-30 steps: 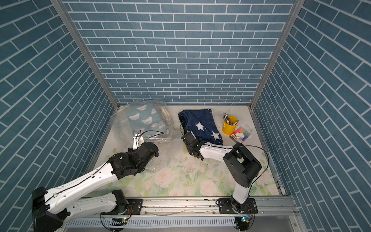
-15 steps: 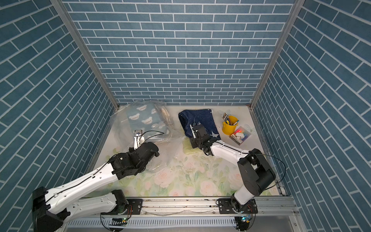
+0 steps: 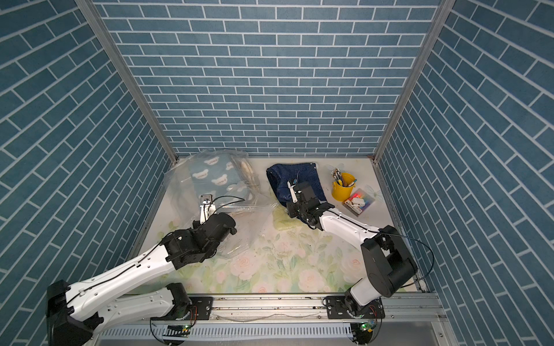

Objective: Take the blanket out of the vacuum bag
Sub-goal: Place the blanket at the center of the board.

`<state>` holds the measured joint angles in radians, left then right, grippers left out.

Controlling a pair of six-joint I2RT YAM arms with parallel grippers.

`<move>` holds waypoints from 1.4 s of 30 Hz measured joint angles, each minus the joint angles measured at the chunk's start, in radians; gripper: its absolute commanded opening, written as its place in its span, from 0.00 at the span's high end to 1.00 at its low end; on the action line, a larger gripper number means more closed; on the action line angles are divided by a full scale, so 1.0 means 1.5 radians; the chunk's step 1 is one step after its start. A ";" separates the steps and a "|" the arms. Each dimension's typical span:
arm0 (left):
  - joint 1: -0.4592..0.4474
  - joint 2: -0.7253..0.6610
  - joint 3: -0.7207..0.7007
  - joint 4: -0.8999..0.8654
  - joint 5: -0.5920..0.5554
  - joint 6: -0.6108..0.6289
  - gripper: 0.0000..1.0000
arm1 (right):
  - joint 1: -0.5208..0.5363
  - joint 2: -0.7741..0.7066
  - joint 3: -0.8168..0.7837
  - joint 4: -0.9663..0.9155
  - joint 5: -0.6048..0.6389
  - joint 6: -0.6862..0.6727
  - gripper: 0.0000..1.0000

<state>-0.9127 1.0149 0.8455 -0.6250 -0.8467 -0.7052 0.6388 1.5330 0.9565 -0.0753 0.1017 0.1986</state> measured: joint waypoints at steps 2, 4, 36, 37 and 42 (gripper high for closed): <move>0.000 -0.004 -0.005 0.002 0.003 0.001 0.96 | 0.006 0.003 0.000 -0.010 0.040 -0.006 0.80; 0.001 -0.005 -0.007 0.004 0.006 0.002 0.97 | 0.014 0.014 0.008 -0.022 0.076 -0.016 0.70; 0.002 -0.010 -0.030 0.027 0.022 0.005 0.97 | 0.051 0.124 0.010 0.016 0.170 -0.008 1.00; 0.002 -0.010 -0.030 0.027 0.022 0.005 0.97 | 0.050 0.108 0.008 0.013 0.162 -0.009 1.00; 0.002 -0.010 -0.030 0.027 0.022 0.010 0.97 | 0.045 0.026 0.009 0.006 0.112 -0.014 1.00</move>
<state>-0.9100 1.0004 0.8013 -0.5842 -0.8131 -0.6899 0.7055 1.5719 0.9707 -0.0658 0.2699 0.1768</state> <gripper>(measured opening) 0.054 0.080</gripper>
